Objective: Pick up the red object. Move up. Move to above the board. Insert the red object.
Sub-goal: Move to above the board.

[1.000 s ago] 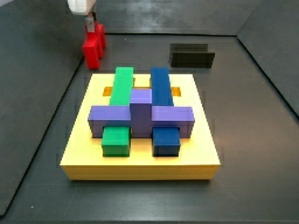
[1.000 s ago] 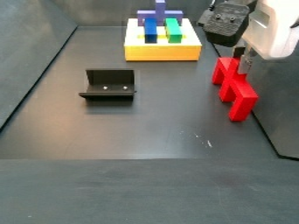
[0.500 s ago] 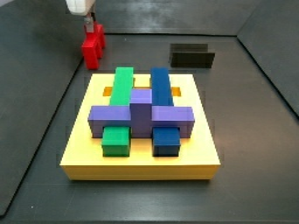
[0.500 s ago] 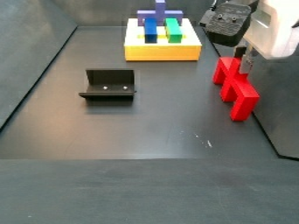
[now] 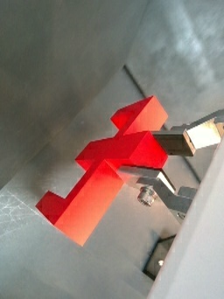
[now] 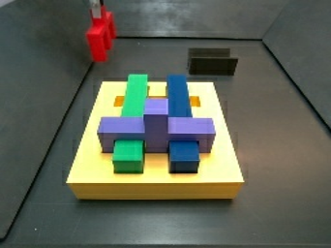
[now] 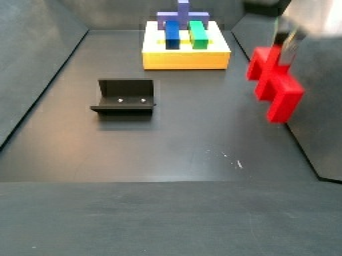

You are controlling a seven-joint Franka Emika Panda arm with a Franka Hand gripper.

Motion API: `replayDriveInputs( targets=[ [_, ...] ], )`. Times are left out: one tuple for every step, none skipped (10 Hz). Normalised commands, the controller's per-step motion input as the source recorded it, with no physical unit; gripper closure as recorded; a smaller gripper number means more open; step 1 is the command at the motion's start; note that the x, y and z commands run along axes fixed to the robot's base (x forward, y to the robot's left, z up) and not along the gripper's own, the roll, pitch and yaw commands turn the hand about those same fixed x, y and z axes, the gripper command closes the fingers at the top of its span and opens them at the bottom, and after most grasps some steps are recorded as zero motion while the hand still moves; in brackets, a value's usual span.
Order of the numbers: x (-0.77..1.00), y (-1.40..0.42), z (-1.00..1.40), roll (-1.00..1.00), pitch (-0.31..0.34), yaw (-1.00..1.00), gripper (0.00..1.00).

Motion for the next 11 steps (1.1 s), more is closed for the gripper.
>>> replayDriveInputs(
  targets=[
    [0.0, 0.0, 1.4, 0.0, 0.0, 0.0, 1.0],
    [0.0, 0.0, 1.4, -0.04, 0.018, -0.01, 1.0],
    [-0.08, -0.02, 1.4, -0.04, 0.014, -0.01, 1.0],
    [-0.07, -0.01, 1.4, -0.01, 0.001, 0.0, 1.0],
    [0.03, 0.0, 0.83, 0.0, 0.057, 0.0, 1.0],
    [0.06, -0.01, 0.47, -0.01, 0.111, 0.0, 1.0],
    [0.06, 0.0, 0.21, -0.01, 0.113, 0.0, 1.0],
    [0.81, -1.4, 0.21, 0.01, 0.019, 1.0, 1.0],
    [0.81, -1.4, 0.18, 0.02, 0.022, 1.0, 1.0],
    [0.85, -1.4, 0.17, 0.02, 0.032, 1.0, 1.0],
    [0.88, -1.4, 0.18, 0.01, 0.036, 1.0, 1.0]
  ],
)
